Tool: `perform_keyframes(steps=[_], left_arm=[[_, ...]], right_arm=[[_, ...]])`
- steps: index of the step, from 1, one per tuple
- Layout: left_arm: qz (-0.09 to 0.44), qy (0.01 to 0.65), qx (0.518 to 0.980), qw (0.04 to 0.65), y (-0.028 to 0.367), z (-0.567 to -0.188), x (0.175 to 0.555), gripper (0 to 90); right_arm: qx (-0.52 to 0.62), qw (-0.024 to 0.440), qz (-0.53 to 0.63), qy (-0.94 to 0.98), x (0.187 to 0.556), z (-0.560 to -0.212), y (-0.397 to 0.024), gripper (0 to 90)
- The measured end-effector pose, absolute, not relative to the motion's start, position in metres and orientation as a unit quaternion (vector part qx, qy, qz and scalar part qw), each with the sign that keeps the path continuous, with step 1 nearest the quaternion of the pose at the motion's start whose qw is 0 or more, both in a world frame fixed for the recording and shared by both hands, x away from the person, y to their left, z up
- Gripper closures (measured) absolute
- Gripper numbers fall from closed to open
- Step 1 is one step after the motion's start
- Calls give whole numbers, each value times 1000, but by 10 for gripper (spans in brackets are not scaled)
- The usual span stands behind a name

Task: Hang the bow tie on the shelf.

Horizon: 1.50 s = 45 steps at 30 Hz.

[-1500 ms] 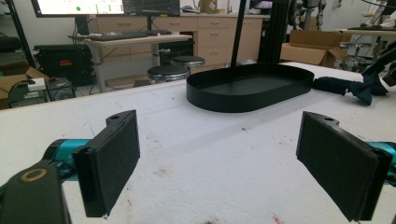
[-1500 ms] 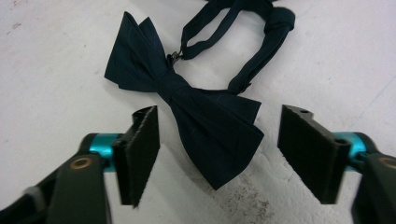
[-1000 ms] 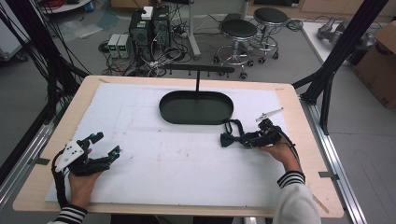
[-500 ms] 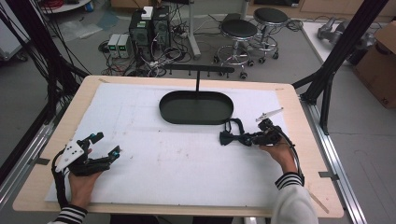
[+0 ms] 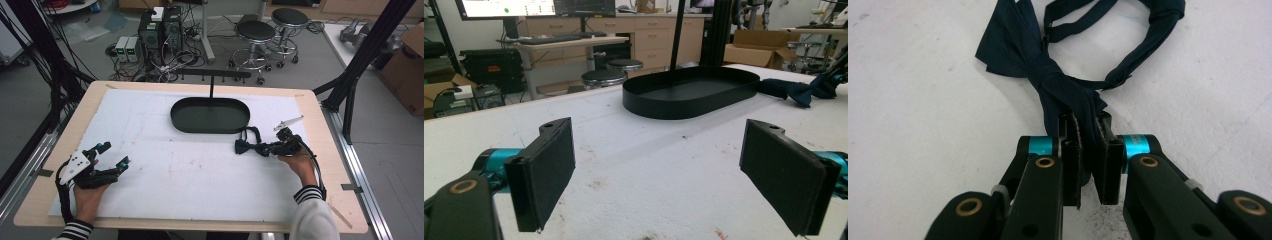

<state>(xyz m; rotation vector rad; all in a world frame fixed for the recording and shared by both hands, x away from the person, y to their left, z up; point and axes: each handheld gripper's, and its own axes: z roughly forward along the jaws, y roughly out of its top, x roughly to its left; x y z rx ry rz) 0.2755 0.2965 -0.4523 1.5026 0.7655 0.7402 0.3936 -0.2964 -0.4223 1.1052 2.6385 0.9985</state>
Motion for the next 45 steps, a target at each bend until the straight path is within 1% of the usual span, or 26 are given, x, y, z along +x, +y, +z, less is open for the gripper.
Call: perform_keyframes(steps=[8,9,23,36,45], left_arm=[[320,330,650,605,297,-452,275,149],[320,330,650,605,297,-452,275,149],[320,330,650,605,297,-452,275,149],[320,330,650,605,297,-452,275,149],[320,330,650,605,297,-452,275,149]], right_arm=[[347,75,341,870,389,-415,-293,841],[341,87,344,871,387,-412,-292,841],[322,132,392,851,372,-385,-295,844],[314,154,434,830,364,-373,-294,844],[309,181,460,813,361,-363,-290,845]])
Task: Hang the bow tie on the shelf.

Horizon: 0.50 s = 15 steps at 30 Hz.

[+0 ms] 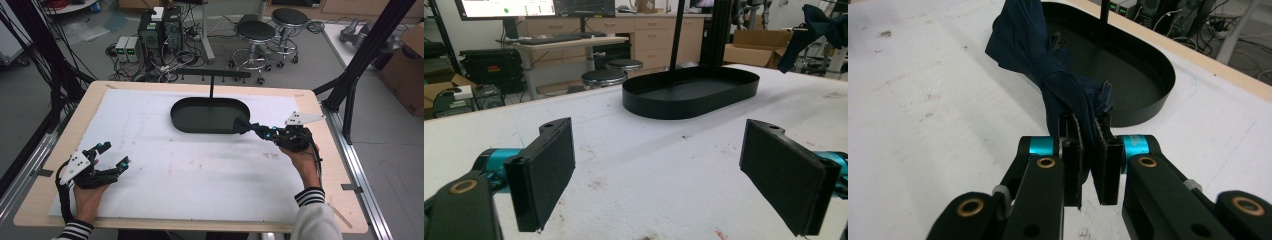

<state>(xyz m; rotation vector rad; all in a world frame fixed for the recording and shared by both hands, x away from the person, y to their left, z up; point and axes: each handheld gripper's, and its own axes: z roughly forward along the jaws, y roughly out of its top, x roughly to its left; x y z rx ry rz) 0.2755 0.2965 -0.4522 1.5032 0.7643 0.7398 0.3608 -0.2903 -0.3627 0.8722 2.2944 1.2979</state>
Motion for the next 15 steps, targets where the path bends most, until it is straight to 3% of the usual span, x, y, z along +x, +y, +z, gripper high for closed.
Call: perform_keyframes(steps=[15], left_arm=[[319,330,650,605,297,-452,275,149]], right_arm=[[300,220,492,787,364,-344,-271,844]])
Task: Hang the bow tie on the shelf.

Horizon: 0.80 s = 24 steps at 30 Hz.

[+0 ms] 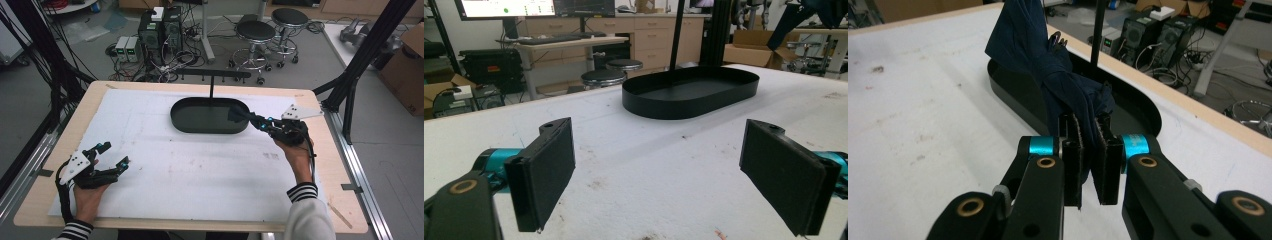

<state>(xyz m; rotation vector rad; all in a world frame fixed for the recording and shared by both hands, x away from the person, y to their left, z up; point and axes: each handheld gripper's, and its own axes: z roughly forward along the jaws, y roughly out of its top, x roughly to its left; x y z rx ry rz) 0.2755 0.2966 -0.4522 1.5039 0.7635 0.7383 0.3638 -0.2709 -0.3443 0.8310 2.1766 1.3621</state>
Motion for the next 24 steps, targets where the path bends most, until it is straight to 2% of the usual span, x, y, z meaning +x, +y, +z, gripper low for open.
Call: perform_keyframes(steps=[16,24], left_arm=[[319,330,650,606,297,-452,276,149],[319,330,650,606,297,-452,276,149]], right_arm=[[312,247,512,762,374,-332,-259,843],[308,240,520,760,384,-326,-252,844]])
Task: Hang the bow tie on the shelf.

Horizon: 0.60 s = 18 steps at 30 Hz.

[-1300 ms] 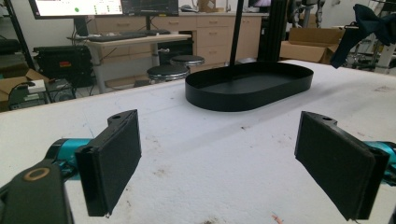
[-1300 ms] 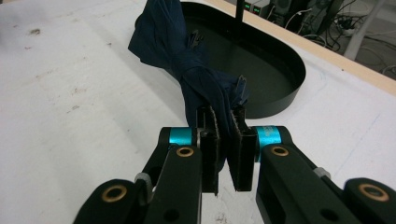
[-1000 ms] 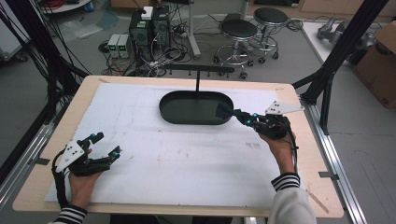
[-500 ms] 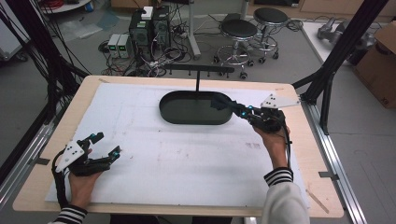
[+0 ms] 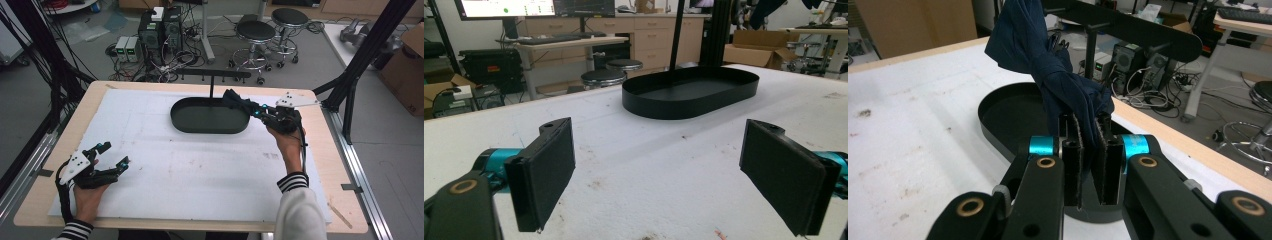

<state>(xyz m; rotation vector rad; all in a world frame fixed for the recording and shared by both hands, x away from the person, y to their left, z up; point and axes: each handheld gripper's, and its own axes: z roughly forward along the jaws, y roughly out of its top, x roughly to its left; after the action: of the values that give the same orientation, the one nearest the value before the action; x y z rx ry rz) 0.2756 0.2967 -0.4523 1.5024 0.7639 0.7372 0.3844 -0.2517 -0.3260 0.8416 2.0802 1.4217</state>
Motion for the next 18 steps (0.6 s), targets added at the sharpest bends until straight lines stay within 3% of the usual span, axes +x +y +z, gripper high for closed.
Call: perform_keyframes(steps=[18], left_arm=[[319,330,650,606,297,-452,276,149]], right_arm=[[331,248,535,736,408,-315,-252,844]])
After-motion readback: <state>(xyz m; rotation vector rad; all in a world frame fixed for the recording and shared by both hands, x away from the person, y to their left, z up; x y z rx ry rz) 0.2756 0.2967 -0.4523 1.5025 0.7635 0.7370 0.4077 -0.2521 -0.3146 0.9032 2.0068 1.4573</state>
